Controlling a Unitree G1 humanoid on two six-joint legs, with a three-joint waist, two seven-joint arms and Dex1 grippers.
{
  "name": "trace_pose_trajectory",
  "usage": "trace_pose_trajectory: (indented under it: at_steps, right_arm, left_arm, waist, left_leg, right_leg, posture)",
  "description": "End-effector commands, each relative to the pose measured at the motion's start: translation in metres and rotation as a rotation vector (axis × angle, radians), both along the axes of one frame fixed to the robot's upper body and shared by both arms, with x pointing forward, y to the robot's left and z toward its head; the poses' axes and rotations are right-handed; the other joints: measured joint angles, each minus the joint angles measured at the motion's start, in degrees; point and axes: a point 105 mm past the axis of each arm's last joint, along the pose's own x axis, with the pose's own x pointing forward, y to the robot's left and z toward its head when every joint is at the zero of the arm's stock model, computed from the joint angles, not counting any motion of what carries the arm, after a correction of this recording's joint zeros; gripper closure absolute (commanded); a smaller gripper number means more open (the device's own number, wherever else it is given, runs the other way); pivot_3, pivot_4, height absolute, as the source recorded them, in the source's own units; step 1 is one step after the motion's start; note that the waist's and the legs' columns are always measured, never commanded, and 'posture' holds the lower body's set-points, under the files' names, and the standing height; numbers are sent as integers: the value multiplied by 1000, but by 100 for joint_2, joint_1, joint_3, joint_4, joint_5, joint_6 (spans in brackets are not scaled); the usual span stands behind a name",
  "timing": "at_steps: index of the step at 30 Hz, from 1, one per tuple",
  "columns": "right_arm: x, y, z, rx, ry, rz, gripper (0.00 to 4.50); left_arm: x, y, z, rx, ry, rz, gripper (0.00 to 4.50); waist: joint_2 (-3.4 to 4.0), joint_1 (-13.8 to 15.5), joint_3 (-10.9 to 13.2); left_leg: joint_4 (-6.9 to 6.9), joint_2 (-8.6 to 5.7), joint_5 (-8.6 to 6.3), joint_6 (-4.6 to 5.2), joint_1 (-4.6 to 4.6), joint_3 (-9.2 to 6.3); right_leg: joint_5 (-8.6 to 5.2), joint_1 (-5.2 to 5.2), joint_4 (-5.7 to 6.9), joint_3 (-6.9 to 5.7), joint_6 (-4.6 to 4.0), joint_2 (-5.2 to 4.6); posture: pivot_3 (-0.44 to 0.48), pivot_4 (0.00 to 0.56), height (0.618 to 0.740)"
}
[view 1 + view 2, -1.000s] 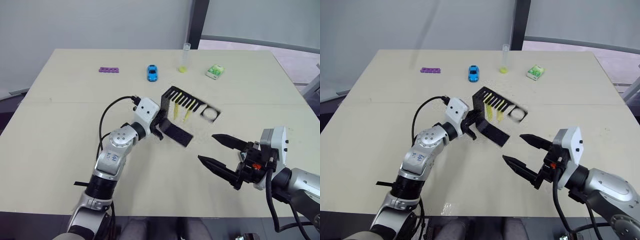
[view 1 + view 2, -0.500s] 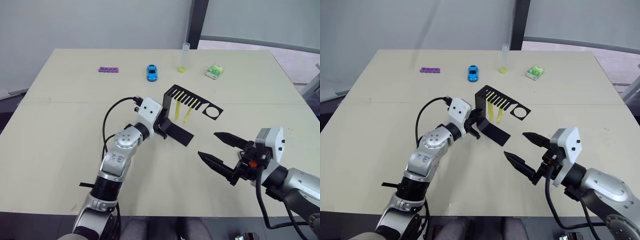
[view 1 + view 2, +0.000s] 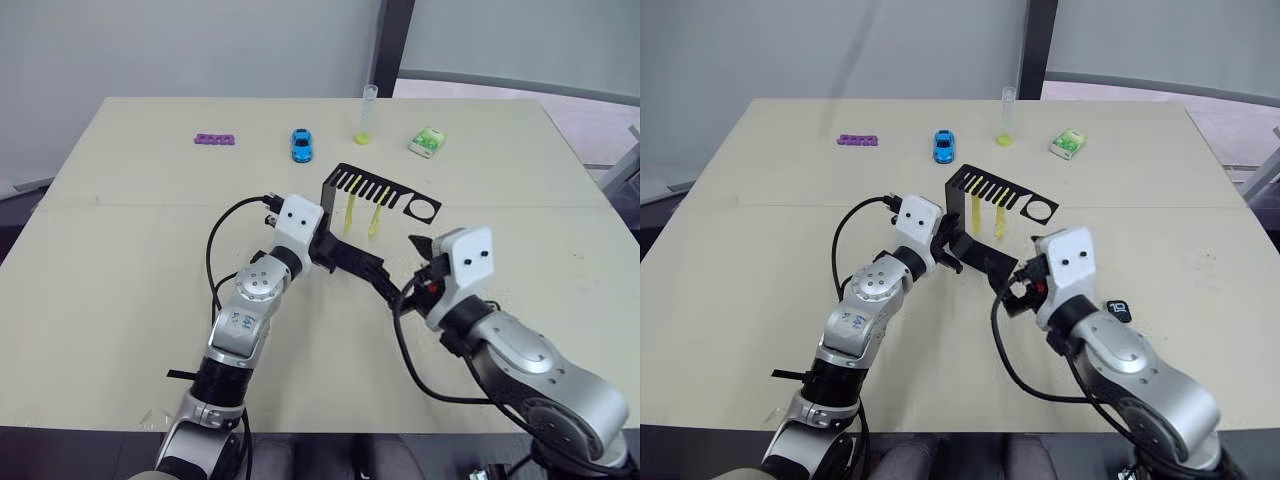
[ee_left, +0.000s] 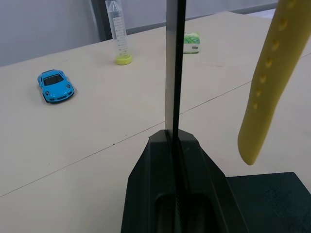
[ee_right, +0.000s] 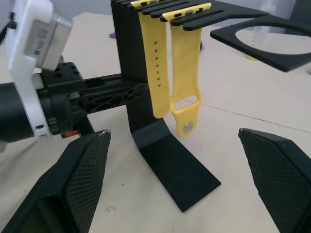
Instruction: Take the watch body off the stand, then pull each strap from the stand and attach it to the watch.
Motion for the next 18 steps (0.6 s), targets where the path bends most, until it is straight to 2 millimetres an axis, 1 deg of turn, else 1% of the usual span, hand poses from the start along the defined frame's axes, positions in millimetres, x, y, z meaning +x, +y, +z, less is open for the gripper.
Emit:
trace_pose_trajectory:
  at_steps: [1, 8, 11, 12, 15, 18]
  right_arm:
    - [6, 2, 10, -2, -50, -86, 0]
    - [22, 16, 15, 17, -67, -143, 0]
    - [28, 22, 16, 21, -68, -144, 875]
    - [30, 25, 16, 22, -71, -141, 1271]
    - [36, 29, 18, 21, -79, -151, 1271]
    - [37, 28, 18, 12, -85, -168, 1271]
  left_arm:
    - [-4, -1, 15, 5, -59, 4, 4456]
    - [-3, -2, 16, 17, -64, 0, 4456]
    - [-3, -2, 16, 20, -64, 1, 4500]
    - [-3, -2, 16, 21, -64, 2, 4500]
    - [-3, -2, 16, 22, -63, 3, 4500]
    - [-3, -2, 16, 21, -64, 5, 4500]
  waist:
    - [0, -6, 0]
    - [1, -23, 0]
    - [1, -27, 0]
    - [1, -29, 0]
    - [1, -33, -1]
    - [1, -36, -1]
  left_leg:
    - [0, -1, 0, 0, 0, 0]
    - [-2, -1, 0, 0, 0, 1]
    - [-3, -2, 0, 0, -1, 1]
    - [-4, -3, 0, 0, -2, 1]
    - [-4, -3, 0, 0, -1, 1]
    - [-5, -3, 0, -1, -2, 1]
  right_leg:
    - [0, -1, 0, 0, 0, 0]
    - [0, -5, 5, -1, 0, 1]
    - [0, -7, 5, -3, 0, 0]
    - [0, -7, 5, -3, 0, 0]
    - [0, -9, 7, -5, 0, 0]
    - [0, -10, 7, -6, 0, 0]
  posture:
    - [0, 150, 740]
    - [0, 150, 740]
    - [0, 150, 740]
    - [0, 150, 740]
    - [0, 150, 740]
    - [0, 150, 740]
